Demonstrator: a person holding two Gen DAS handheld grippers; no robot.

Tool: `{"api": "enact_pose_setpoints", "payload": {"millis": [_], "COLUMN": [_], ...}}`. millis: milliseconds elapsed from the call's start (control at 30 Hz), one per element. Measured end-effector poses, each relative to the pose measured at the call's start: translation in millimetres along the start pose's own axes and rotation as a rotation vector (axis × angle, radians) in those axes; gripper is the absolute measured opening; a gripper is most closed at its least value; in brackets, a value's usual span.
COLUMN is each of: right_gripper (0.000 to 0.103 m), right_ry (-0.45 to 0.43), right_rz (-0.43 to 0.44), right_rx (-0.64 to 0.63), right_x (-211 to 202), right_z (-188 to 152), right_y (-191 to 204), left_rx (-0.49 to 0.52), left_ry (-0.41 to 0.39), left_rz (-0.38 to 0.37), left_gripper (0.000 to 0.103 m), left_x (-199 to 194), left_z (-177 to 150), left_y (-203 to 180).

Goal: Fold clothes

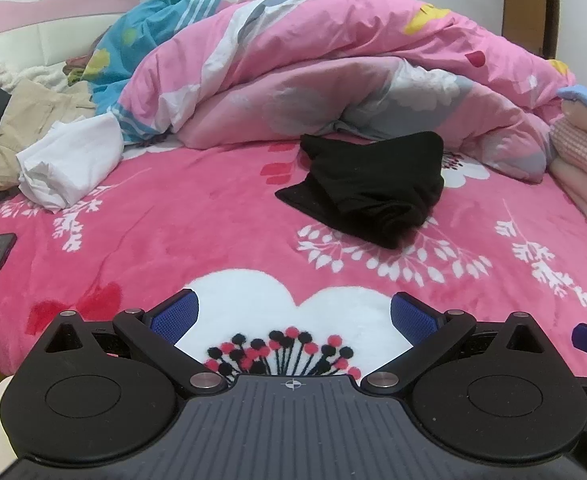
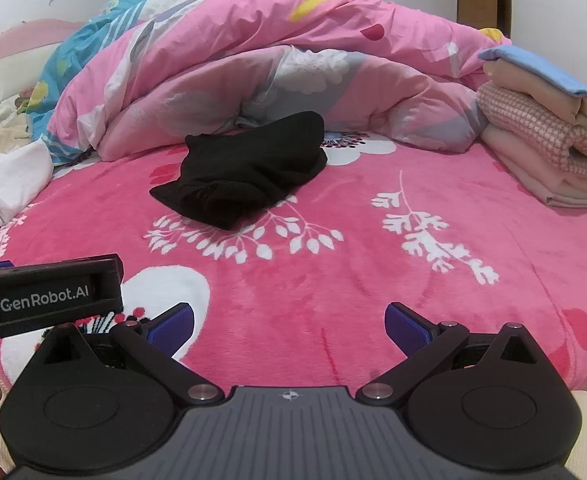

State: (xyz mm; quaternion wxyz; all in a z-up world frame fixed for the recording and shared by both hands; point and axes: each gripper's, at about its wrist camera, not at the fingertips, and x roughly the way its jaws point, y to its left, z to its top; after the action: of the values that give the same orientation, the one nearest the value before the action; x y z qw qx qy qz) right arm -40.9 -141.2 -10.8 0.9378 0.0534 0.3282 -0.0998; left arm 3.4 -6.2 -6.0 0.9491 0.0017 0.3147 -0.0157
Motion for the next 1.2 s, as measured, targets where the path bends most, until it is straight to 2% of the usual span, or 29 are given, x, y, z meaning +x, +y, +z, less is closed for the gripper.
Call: {"api": "enact_pose_setpoints", "payload": {"millis": [1200], "right_gripper": [0.103], "right_ry": [0.012], "right_rz": [-0.017], "right_rx": [0.008], "right_x": [4.4], "right_z": [-1.3], "right_y": [0.5], "left_rx": [-0.016], "left_ry": [0.015], "left_rz": [-0.017], "left_gripper": [0.103], "left_x": [5.0], "left_z": [-2.2], "left_y": [3.0]}}
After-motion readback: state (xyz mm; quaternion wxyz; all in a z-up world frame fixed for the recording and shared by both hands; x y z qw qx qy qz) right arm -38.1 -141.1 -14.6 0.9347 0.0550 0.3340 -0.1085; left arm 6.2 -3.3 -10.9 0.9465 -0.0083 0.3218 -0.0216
